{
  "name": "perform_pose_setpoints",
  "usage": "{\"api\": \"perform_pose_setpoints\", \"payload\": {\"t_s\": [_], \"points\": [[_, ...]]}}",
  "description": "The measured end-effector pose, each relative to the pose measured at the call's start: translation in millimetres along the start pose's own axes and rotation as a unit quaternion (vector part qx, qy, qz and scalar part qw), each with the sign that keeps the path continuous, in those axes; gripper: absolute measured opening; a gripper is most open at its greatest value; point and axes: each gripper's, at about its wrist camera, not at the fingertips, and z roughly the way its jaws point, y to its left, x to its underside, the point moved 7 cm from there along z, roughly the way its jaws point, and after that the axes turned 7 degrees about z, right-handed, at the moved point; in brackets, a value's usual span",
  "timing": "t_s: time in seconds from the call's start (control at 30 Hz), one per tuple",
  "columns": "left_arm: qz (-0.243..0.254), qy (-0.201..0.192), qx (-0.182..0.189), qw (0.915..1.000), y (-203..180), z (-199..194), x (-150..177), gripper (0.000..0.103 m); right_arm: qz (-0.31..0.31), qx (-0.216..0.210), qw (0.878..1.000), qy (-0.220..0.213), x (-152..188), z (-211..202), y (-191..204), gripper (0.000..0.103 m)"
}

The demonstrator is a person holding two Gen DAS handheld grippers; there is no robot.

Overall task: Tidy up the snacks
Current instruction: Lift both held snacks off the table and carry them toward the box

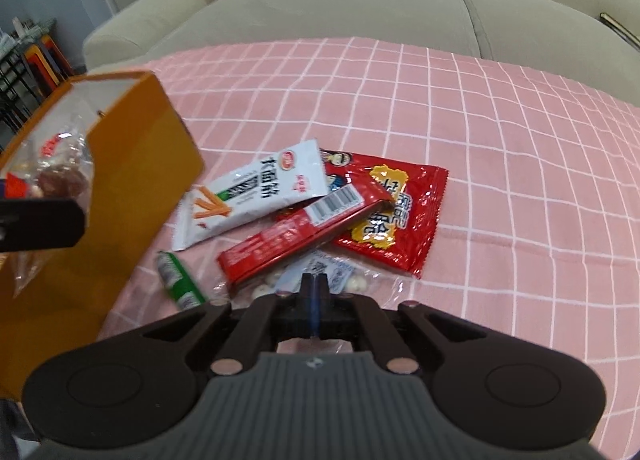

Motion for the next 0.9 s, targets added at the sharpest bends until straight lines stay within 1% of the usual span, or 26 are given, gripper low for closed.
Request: {"api": "perform_pose_setpoints", "payload": {"t_s": [0.1, 0.2, 0.3, 0.33, 0.4, 0.43, 0.47, 0.57, 0.63, 0.77, 0.9], "points": [[-0.008, -0.001, 0.000, 1.0000, 3.0, -4.4, 3.9, 0.050, 0.022, -0.011, 1.000, -0.001, 5.4, -8.2, -5.1, 0.000], [-0.010, -0.002, -0.003, 0.9999, 5.1, -5.7, 5.7, 0.050, 0.041, -0.010, 0.999, 0.002, 10.7, -9.4, -11.4, 0.001], [-0.014, -0.006, -0.004, 0.9999, 7.1, -6.7, 4.1, 0.050, 0.085, -0.012, 0.996, -0.002, 9.5, -6.0, -17.8, 0.016], [-0.015, -0.008, -0.005, 0.9998, 8.5, -7.2, 2.6, 0.050, 0.095, -0.015, 0.995, -0.007, 7.5, -5.5, -17.6, 0.023], [-0.017, -0.011, -0.006, 0.9998, 12.3, -6.9, -1.6, 0.050, 0.105, -0.013, 0.994, -0.019, 1.1, -4.6, -14.4, 0.034], [-0.018, -0.012, -0.006, 0.9997, 14.3, -7.1, -2.9, 0.050, 0.109, -0.012, 0.994, -0.025, -2.4, -3.6, -12.1, 0.043], [-0.019, -0.014, -0.006, 0.9997, 15.9, -7.7, -4.8, 0.050, 0.115, -0.012, 0.993, -0.031, -6.6, -2.1, -9.4, 0.047], [-0.027, -0.019, -0.008, 0.9994, 25.6, -8.1, -12.5, 0.050, 0.123, 0.000, 0.992, -0.036, -17.9, 7.5, -2.6, 0.048], [-0.036, -0.022, -0.010, 0.9991, 32.0, -8.8, -17.4, 0.050, 0.127, 0.018, 0.991, -0.034, -22.7, 19.2, -0.7, 0.048], [-0.063, -0.033, -0.013, 0.9974, 48.2, -11.9, -29.2, 0.050, 0.145, 0.049, 0.988, -0.028, -30.0, 33.8, 1.8, 0.053], [-0.073, -0.041, -0.018, 0.9963, 62.6, -13.0, -39.7, 0.050, 0.151, 0.083, 0.985, -0.025, -33.3, 45.3, 5.2, 0.053]]}}
